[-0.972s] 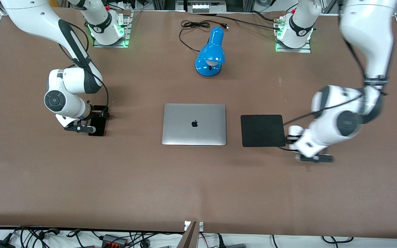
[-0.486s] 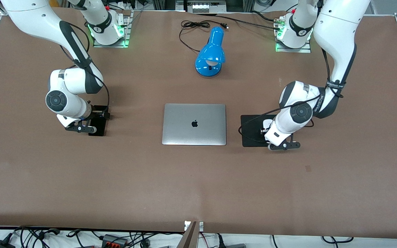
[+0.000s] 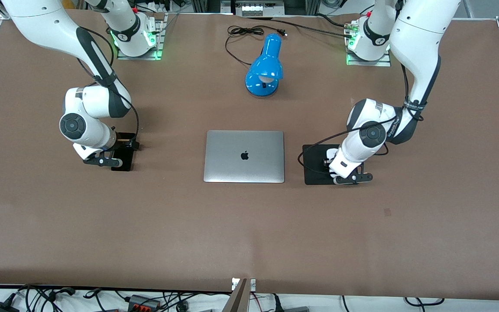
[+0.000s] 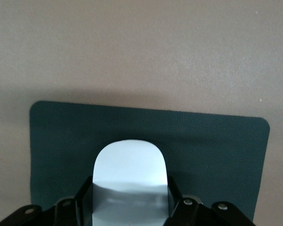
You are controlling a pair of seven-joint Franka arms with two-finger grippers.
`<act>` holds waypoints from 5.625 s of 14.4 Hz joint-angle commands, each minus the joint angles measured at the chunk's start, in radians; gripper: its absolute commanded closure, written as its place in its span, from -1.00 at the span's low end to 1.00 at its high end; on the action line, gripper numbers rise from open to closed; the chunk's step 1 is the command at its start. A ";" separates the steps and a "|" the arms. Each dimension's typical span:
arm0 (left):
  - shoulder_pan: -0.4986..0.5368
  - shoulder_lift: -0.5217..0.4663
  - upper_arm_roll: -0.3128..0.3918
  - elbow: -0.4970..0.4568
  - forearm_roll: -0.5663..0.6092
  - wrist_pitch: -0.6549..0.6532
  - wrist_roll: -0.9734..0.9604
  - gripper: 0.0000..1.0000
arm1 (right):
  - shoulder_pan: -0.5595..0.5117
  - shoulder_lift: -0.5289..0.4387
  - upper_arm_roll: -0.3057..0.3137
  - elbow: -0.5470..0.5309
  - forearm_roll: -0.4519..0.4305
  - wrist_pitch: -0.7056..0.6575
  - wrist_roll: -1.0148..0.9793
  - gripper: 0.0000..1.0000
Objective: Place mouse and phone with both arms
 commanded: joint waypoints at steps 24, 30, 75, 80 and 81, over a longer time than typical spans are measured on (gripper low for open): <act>0.086 -0.169 0.017 0.362 0.009 -0.735 0.208 -1.00 | 0.376 0.171 0.002 0.371 0.123 -0.167 0.255 -0.02; 0.195 -0.262 0.013 0.577 -0.002 -1.071 0.364 -1.00 | 0.392 0.185 0.002 0.362 0.116 -0.166 0.207 -0.15; 0.276 -0.594 0.062 0.339 -0.004 -0.957 0.484 -1.00 | -0.280 -0.353 0.146 0.683 -0.012 -0.927 -0.276 -1.00; 0.276 -0.594 0.070 0.339 -0.004 -0.960 0.486 -1.00 | -0.288 -0.344 0.140 0.684 0.023 -0.928 -0.293 -1.00; 0.278 -0.594 0.068 0.339 -0.005 -0.960 0.484 -1.00 | -0.289 -0.344 0.140 0.684 0.025 -0.927 -0.293 -1.00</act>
